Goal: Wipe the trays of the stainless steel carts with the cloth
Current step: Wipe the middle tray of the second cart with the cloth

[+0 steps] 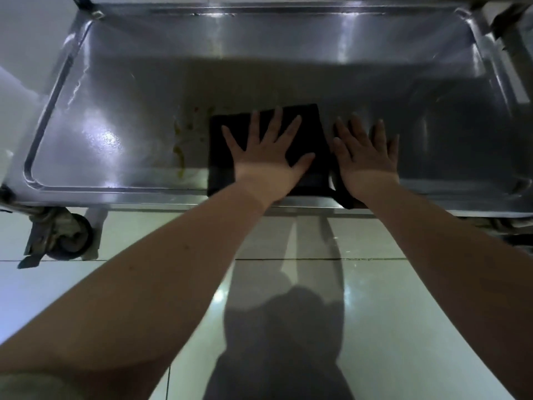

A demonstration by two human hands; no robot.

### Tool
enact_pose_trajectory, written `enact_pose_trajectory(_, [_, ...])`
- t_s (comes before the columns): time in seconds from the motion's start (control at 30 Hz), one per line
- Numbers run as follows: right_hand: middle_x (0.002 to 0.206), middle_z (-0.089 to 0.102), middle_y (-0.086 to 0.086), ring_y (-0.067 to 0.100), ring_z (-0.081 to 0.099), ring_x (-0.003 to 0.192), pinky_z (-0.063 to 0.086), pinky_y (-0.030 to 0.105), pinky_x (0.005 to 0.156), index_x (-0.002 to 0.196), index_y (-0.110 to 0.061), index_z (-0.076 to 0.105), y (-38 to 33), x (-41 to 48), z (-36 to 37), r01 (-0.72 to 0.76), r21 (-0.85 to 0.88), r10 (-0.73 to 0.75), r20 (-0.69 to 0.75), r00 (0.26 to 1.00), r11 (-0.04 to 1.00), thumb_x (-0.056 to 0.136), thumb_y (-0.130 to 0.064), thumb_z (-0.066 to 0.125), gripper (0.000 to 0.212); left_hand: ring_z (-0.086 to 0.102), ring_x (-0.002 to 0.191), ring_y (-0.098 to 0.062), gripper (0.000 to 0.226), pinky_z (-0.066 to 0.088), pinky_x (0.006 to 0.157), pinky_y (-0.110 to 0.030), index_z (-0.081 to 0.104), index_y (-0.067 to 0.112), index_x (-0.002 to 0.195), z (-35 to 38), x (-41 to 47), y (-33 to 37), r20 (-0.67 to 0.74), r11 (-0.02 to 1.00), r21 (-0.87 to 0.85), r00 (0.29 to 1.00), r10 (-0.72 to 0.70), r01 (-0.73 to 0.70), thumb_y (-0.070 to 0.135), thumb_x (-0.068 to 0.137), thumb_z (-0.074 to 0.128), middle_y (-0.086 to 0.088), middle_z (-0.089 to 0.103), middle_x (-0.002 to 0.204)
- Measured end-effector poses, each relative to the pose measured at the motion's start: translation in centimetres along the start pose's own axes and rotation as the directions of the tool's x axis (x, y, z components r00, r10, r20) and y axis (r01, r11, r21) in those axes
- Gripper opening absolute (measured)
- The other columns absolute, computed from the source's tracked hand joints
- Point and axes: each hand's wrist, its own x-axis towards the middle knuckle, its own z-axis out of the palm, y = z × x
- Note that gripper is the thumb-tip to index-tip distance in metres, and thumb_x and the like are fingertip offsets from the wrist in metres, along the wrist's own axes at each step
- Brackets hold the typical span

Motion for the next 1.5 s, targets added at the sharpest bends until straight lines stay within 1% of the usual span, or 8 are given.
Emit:
enact_pose_trajectory(0.23, [0.163, -0.006, -0.015, 0.036, -0.012, 0.148, -0.011, 0.063, 0.114, 0.151, -0.049, -0.002, -1.3, -0.1, 0.1, -0.025, -0.118, 0.028, 0.028, 0.999, 0.993, 0.1, -0.054, 0.015, 0.054, -0.008, 0.15, -0.028, 0.065, -0.005, 0.108, -0.075, -0.001, 0.056, 0.148, -1.6, 0.8, -13.3, 0.004, 0.984, 0.035, 0.984, -0.176, 0.176, 0.076, 0.089, 0.017, 0.016, -0.006, 0.163])
enact_pose_trajectory(0.33, [0.163, -0.004, -0.017, 0.039, -0.01, 0.148, -0.011, 0.069, 0.108, 0.151, -0.051, 0.0, -3.0, 1.4, -0.5, 0.017, -0.13, -0.01, 0.05, 0.999, 0.991, 0.1, -0.056, 0.014, 0.052, -0.01, 0.149, -0.032, 0.063, -0.005, 0.106, -0.076, -0.002, 0.057, 0.148, -1.2, 0.9, -9.6, 0.003, 0.992, 0.039, 0.993, -0.119, 0.119, 0.074, 0.091, 0.019, 0.016, -0.007, 0.163])
enact_pose_trajectory(0.5, [0.164, 0.006, -0.012, 0.037, -0.005, 0.149, -0.008, 0.064, 0.114, 0.151, -0.049, 0.007, -3.5, 2.4, -0.2, 0.037, -0.091, -0.038, -0.014, 0.999, 0.995, 0.101, -0.054, 0.017, 0.052, -0.011, 0.15, -0.03, 0.066, -0.016, 0.102, -0.074, -0.003, 0.063, 0.144, 0.1, -1.1, -2.8, 0.021, 0.988, 0.036, 0.989, 0.15, -0.15, 0.081, 0.083, 0.012, 0.017, -0.007, 0.163])
enact_pose_trajectory(0.8, [0.164, 0.006, -0.011, 0.041, -0.004, 0.148, -0.007, 0.065, 0.114, 0.152, -0.048, 0.004, -3.4, 2.6, 1.2, 0.058, -0.161, -0.072, -0.08, 0.994, 0.985, 0.098, -0.058, 0.01, 0.055, -0.008, 0.15, -0.032, 0.065, -0.009, 0.102, -0.079, 0.002, 0.063, 0.144, -1.2, 3.0, -13.3, -0.024, 0.984, 0.01, 0.984, -0.176, 0.176, 0.082, 0.084, 0.017, 0.012, -0.004, 0.164])
enact_pose_trajectory(1.03, [0.164, 0.006, -0.011, 0.038, -0.003, 0.149, -0.006, 0.065, 0.114, 0.153, -0.039, 0.016, -3.1, 2.4, 1.3, 0.055, -0.169, -0.073, -0.102, 0.992, 0.984, 0.1, -0.051, 0.016, 0.055, -0.012, 0.149, -0.034, 0.065, -0.009, 0.101, -0.08, 0.0, 0.06, 0.147, -1.2, 8.9, -2.4, 0.025, 0.996, 0.027, 0.996, 0.081, -0.082, 0.079, 0.088, 0.016, 0.011, -0.009, 0.164])
enact_pose_trajectory(1.17, [0.163, 0.007, -0.013, 0.035, -0.001, 0.15, -0.005, 0.063, 0.115, 0.153, -0.042, 0.016, -2.7, 2.5, 1.3, 0.063, -0.153, -0.081, -0.112, 0.99, 0.986, 0.099, -0.055, 0.018, 0.055, -0.009, 0.15, -0.03, 0.067, -0.009, 0.104, -0.077, 0.003, 0.06, 0.147, -0.9, 8.9, -3.3, -0.011, 0.987, 0.038, 0.987, 0.159, -0.159, 0.082, 0.084, 0.016, 0.013, -0.004, 0.164])
enact_pose_trajectory(1.37, [0.163, 0.006, -0.013, 0.037, -0.002, 0.149, -0.007, 0.063, 0.114, 0.151, -0.05, 0.007, -2.8, 2.4, 1.4, 0.059, -0.139, -0.076, -0.119, 0.99, 0.989, 0.097, -0.059, 0.013, 0.055, -0.005, 0.15, -0.028, 0.065, -0.006, 0.106, -0.077, 0.003, 0.062, 0.145, -2.3, 9.2, -13.0, -0.007, 1.0, 0.02, 1.0, -0.005, 0.005, 0.082, 0.085, 0.017, 0.013, -0.002, 0.164])
enact_pose_trajectory(1.5, [0.164, 0.005, -0.009, 0.042, -0.002, 0.148, -0.006, 0.066, 0.113, 0.152, -0.046, 0.008, -3.4, 2.1, 1.3, 0.051, -0.166, -0.07, -0.112, 0.991, 0.985, 0.098, -0.056, 0.013, 0.055, -0.008, 0.15, -0.032, 0.064, -0.007, 0.103, -0.078, 0.004, 0.061, 0.146, -2.0, 9.6, -9.2, -0.019, 1.0, 0.014, 0.999, -0.028, 0.028, 0.08, 0.087, 0.018, 0.013, -0.004, 0.164])
